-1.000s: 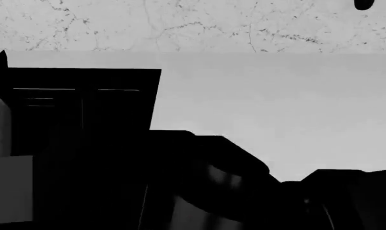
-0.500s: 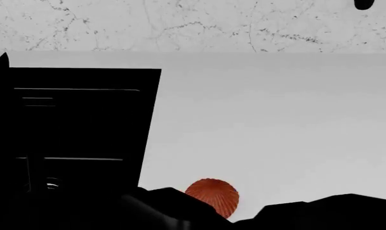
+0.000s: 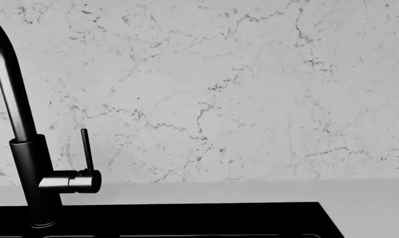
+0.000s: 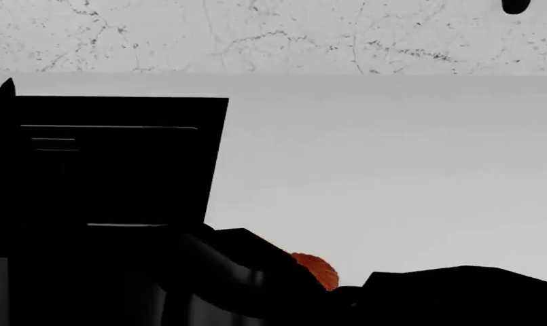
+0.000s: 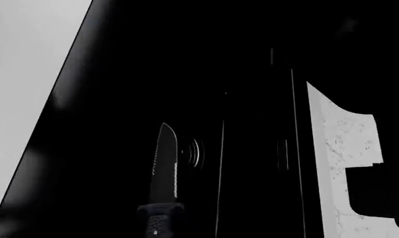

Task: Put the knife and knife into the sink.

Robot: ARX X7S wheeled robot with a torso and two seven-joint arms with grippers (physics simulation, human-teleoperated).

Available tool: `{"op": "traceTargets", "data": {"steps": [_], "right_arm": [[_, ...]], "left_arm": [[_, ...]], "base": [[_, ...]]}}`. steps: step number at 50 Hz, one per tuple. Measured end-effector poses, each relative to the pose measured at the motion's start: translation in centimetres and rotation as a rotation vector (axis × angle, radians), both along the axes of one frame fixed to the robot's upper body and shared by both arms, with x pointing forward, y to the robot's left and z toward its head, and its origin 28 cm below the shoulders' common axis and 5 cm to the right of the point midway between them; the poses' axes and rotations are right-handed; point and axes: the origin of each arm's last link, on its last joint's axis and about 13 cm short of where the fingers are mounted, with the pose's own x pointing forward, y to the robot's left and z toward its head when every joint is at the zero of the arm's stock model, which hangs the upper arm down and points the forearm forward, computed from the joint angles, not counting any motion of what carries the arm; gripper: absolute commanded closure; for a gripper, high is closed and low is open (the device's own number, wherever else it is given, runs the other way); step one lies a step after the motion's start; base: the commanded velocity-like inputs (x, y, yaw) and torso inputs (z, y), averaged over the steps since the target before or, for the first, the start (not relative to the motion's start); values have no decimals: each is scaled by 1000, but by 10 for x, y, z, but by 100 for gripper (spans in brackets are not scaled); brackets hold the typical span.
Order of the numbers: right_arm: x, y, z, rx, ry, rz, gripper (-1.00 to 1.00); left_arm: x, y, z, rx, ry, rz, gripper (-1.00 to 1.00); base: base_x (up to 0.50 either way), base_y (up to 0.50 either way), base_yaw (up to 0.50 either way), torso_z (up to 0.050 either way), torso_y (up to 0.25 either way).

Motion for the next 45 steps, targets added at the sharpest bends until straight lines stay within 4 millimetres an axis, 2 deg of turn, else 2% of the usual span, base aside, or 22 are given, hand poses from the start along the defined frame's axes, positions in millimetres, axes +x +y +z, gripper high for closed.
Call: {"op": "traceTargets", "data": {"steps": [17, 25, 35, 45], "right_arm": [[4, -8, 8, 20, -48, -17, -100], [0, -19, 25, 58, -55, -18, -100], [-10, -50, 59, 149, -82, -52, -100], [-31, -96, 90, 311, -131, -135, -100]], "left_arm": [[1, -1, 1, 3, 0, -3, -100], [1, -1, 2, 5, 2, -3, -100], [0, 0, 2, 8, 2, -1, -100], [1, 1, 2, 9, 3, -1, -100]], "base": [[0, 0, 0, 0, 0], [0, 0, 0, 0, 0], [0, 0, 0, 0, 0], [0, 0, 0, 0, 0]]}}
